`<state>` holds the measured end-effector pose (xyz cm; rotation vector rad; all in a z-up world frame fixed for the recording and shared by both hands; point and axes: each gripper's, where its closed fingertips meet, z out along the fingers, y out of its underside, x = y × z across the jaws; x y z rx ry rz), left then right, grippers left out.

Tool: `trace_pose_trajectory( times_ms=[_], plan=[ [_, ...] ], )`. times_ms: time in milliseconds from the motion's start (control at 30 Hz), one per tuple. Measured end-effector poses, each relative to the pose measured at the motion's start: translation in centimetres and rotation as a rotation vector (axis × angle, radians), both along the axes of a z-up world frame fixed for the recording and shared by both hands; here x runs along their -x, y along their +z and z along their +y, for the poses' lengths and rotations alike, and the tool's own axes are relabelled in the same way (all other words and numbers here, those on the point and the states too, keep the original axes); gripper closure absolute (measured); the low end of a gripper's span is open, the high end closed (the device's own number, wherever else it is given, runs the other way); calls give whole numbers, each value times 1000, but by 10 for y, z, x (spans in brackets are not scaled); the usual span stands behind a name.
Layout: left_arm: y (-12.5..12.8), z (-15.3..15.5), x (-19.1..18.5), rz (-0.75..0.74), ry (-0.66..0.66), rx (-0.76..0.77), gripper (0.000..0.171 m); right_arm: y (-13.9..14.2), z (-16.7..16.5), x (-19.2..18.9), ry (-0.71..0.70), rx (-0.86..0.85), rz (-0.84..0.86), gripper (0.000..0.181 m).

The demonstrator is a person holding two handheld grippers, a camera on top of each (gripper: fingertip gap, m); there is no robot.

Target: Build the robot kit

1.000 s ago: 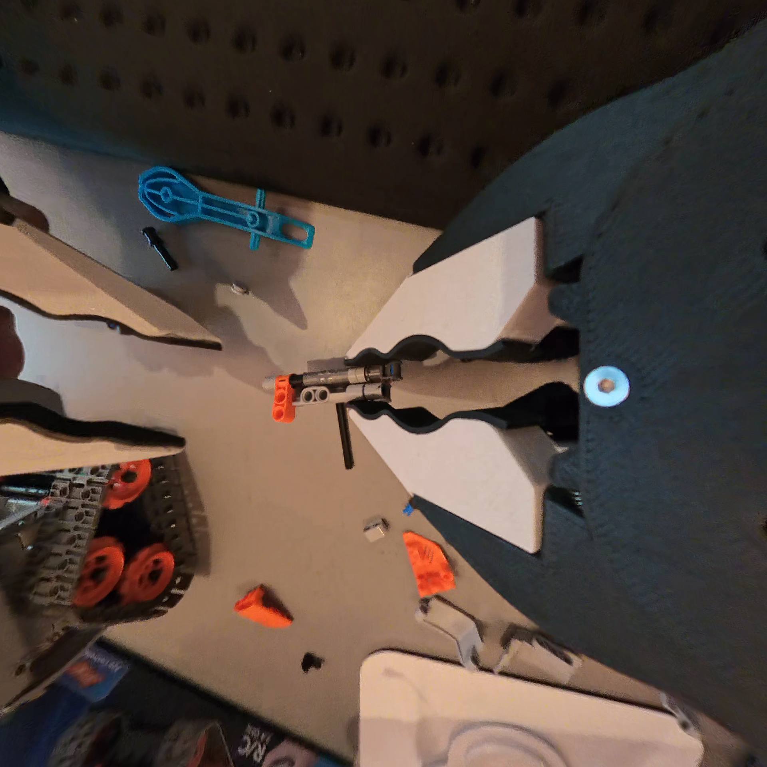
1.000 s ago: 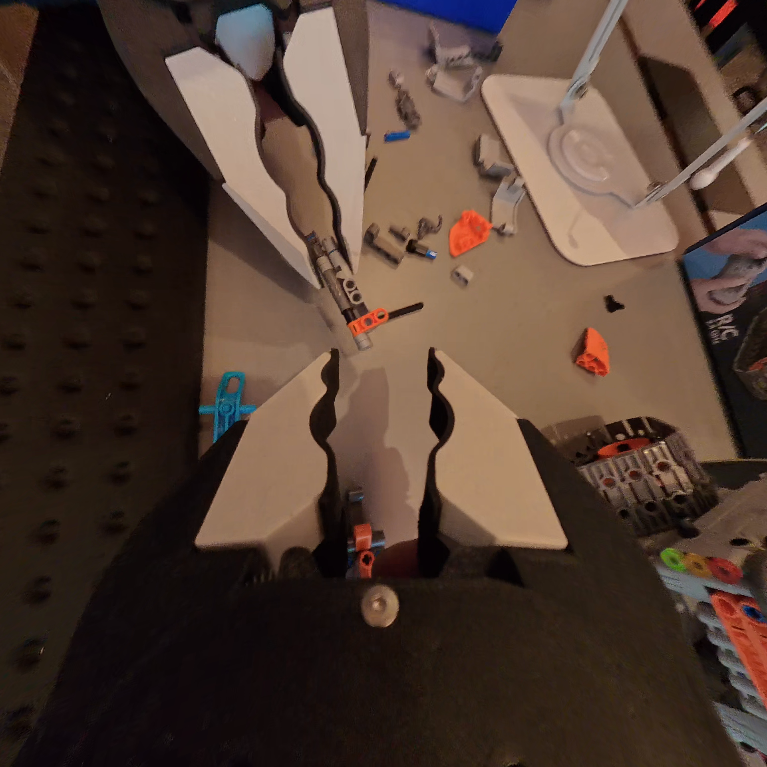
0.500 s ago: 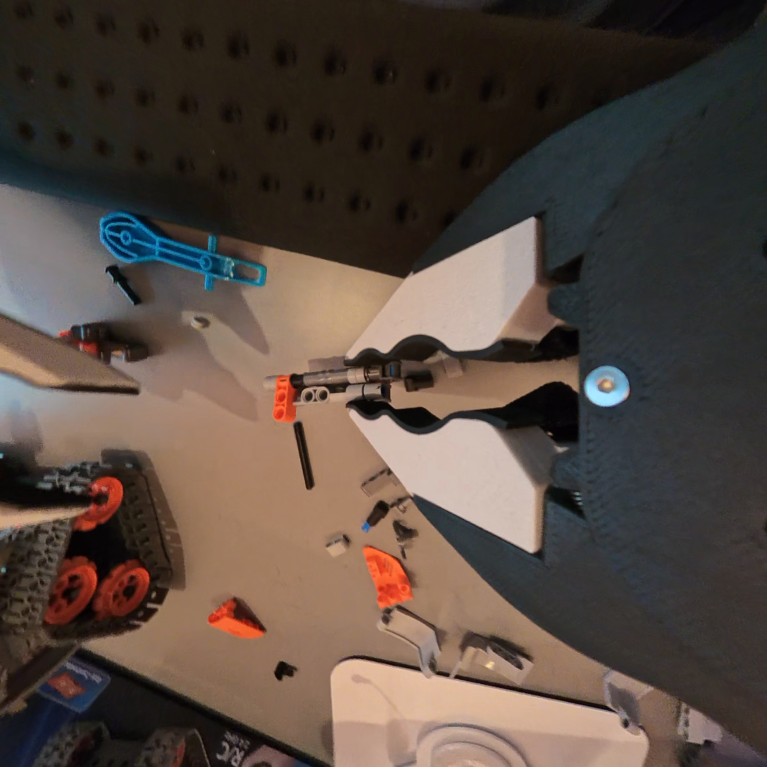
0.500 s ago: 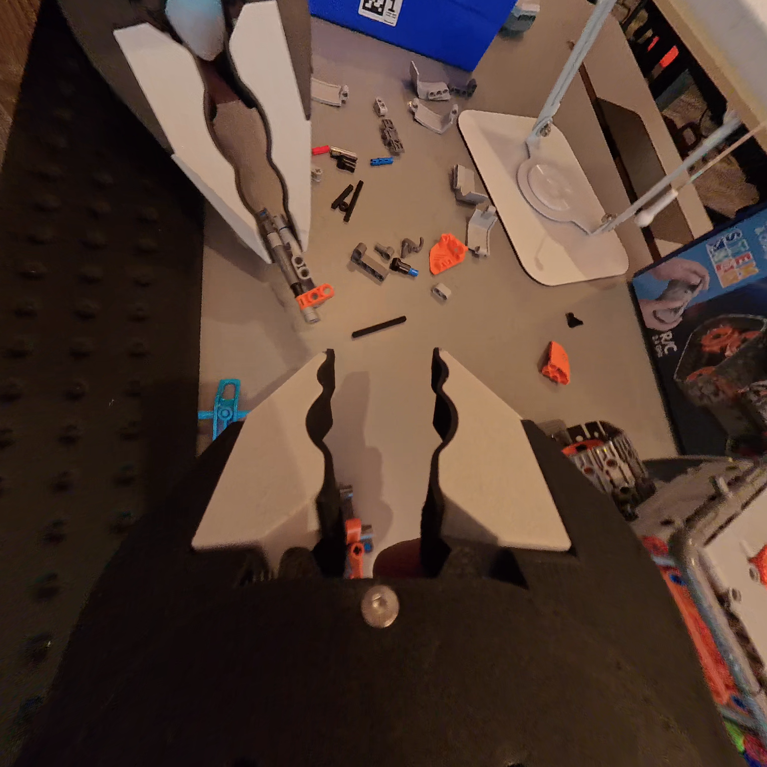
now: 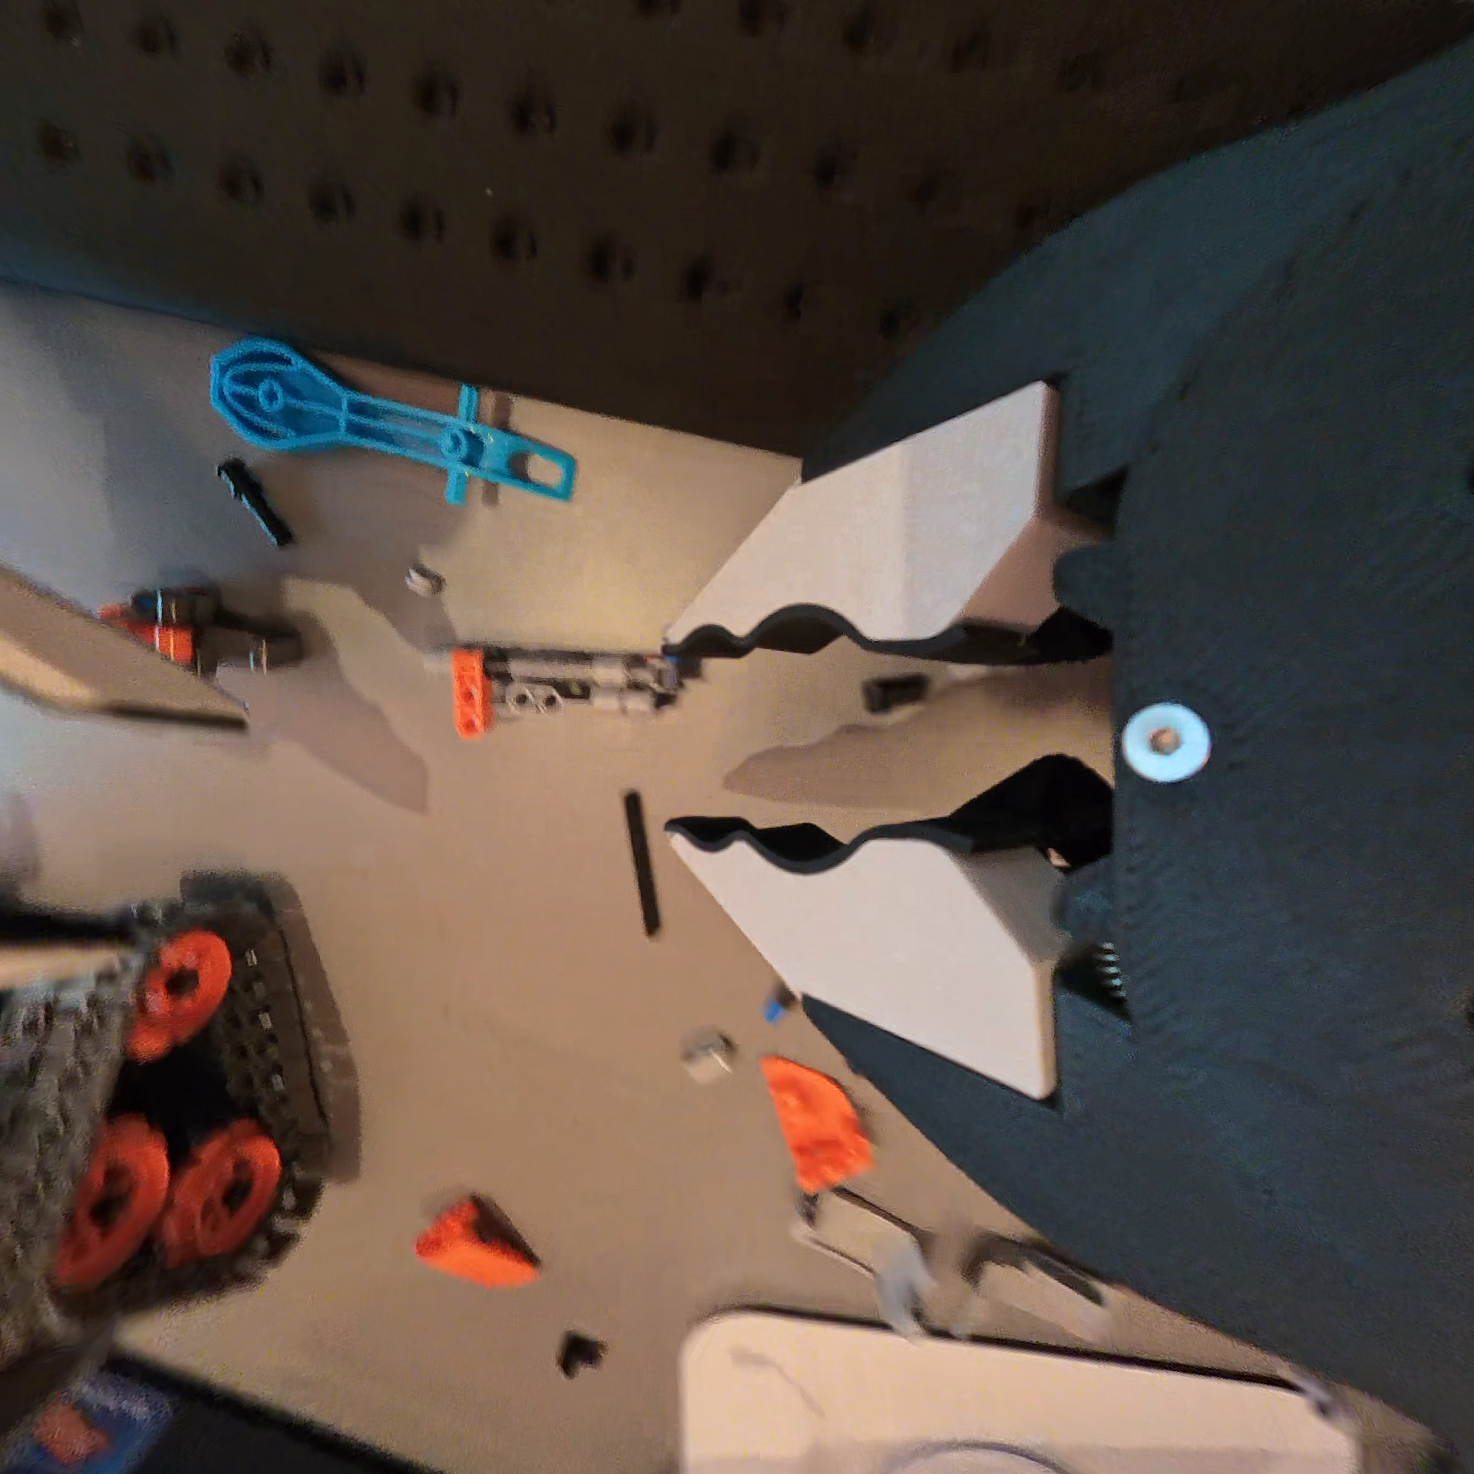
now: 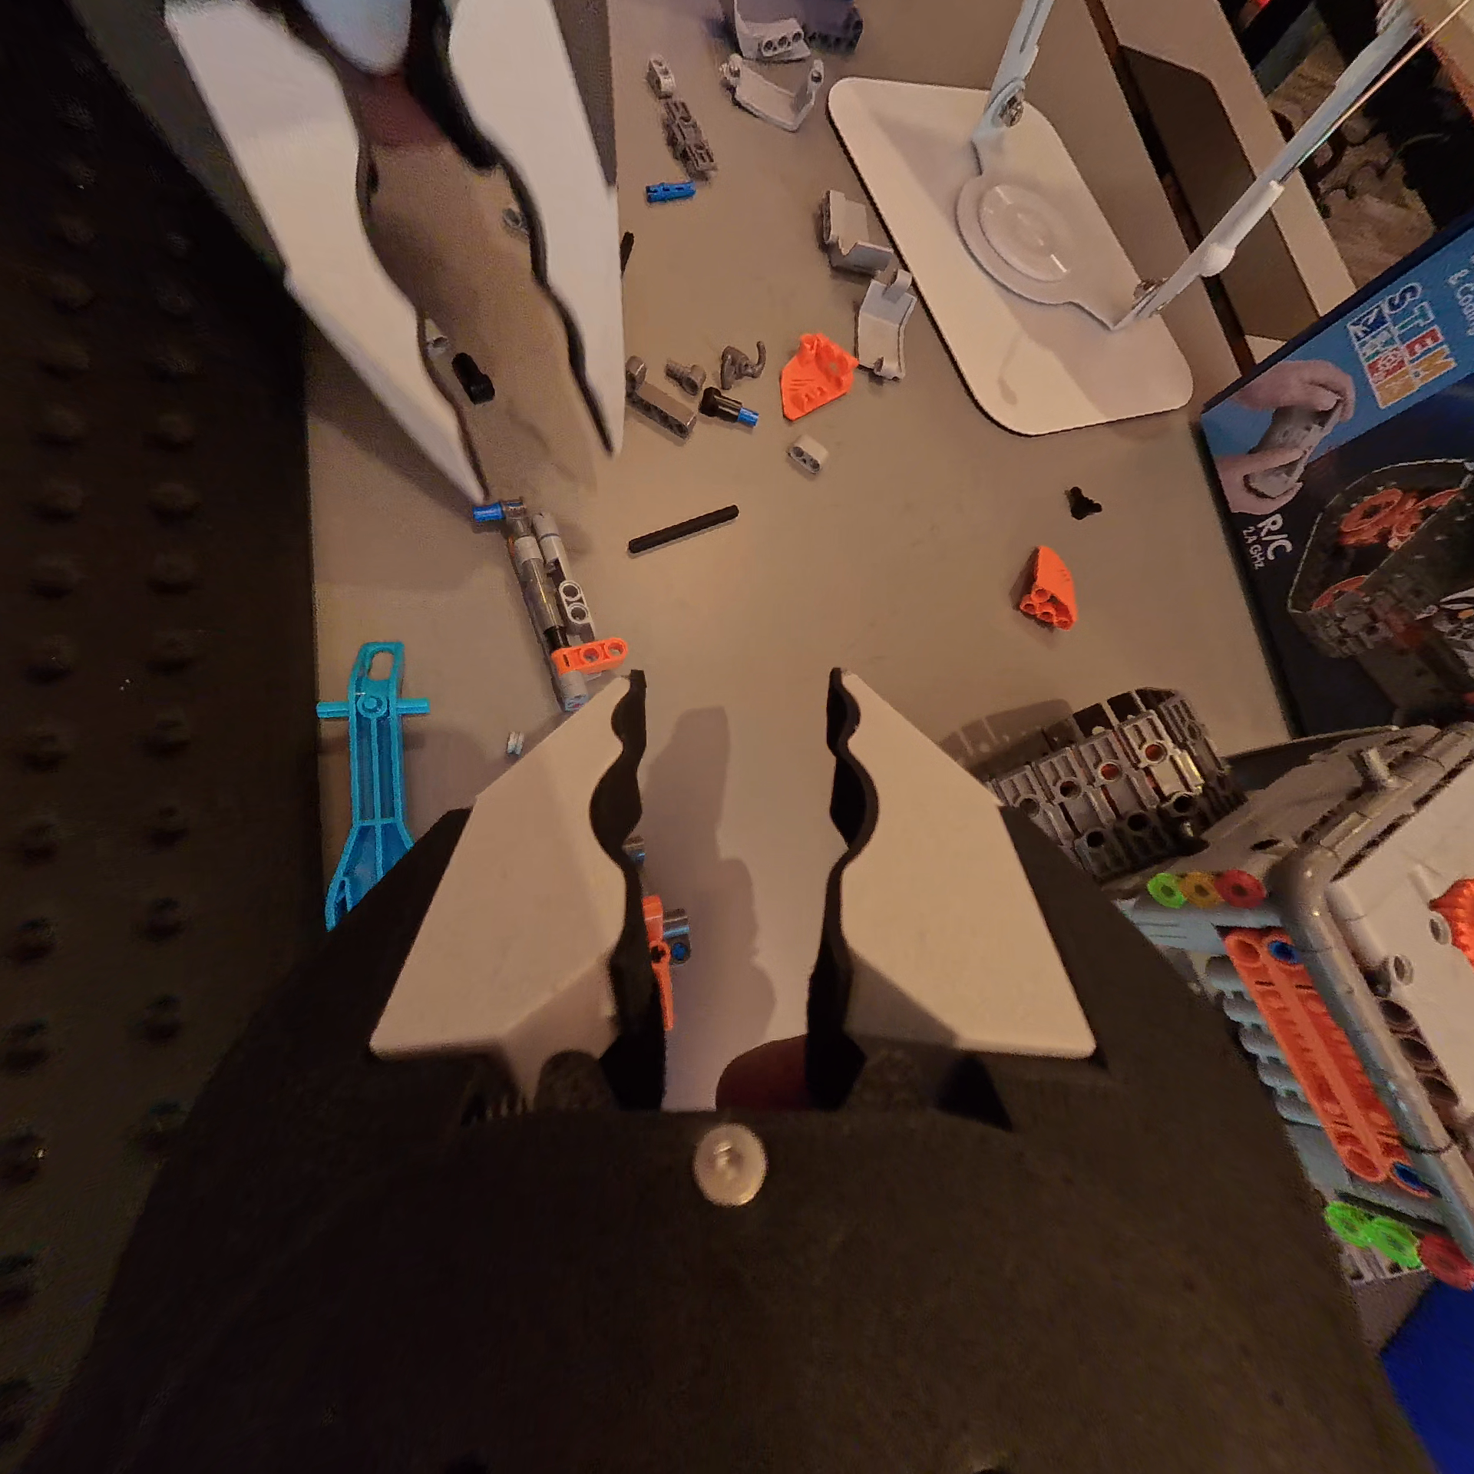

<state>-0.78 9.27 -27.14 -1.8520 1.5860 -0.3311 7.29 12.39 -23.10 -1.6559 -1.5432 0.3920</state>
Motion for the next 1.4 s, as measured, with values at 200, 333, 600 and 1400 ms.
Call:
trace_pose_trajectory(
  times_ms=[200,333,600,1400],
  plan=[
    [7,31,55,36,168,-19,142,2,0,1,7,-8,16,139],
    [-15,35,54,97,182,5,147,-3,0,2,9,-9,7,140],
    [-1,47,43,126,122,-269,165,1,-8,19,48,12,59,142],
    [78,23,16,167,-148,-1169,166,37,-11,95,120,177,321,174]
  ],
)
